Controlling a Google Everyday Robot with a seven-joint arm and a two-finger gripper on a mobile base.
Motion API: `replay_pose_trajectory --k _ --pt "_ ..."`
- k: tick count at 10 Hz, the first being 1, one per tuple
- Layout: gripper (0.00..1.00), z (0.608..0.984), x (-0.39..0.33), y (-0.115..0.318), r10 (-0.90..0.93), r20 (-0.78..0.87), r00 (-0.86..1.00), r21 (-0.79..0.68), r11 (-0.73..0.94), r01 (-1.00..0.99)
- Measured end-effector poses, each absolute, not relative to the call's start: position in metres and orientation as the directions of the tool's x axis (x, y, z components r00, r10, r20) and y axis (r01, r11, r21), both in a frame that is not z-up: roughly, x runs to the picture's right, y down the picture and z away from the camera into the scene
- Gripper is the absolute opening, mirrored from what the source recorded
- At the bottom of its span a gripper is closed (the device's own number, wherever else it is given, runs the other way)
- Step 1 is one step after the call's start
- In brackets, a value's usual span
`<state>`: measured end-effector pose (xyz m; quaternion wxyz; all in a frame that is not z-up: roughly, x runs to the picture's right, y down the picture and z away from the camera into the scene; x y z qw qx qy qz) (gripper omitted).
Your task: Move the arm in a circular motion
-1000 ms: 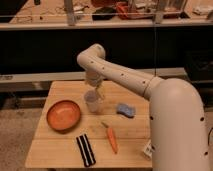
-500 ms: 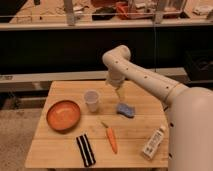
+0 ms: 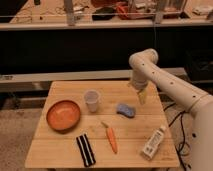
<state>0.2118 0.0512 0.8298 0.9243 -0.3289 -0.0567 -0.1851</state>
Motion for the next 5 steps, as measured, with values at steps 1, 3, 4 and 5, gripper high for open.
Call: replay_pose_trajectory --k 1,3,4,5 --pt "0.8 0.825 0.236 0.059 -0.283 0.208 0.936 -0.598 0.721 0.351" --pt "0.8 0.805 0.288 0.083 -0.248 0.169 0.954 -0.604 0.739 0.299" --pt "0.8 0.795 0.303 0.093 -0.244 0.161 0.956 -0.602 0.743 0.291" --pt "0.8 0.785 0.315 0.105 -0.246 0.155 0.957 -0.601 0.745 0.289"
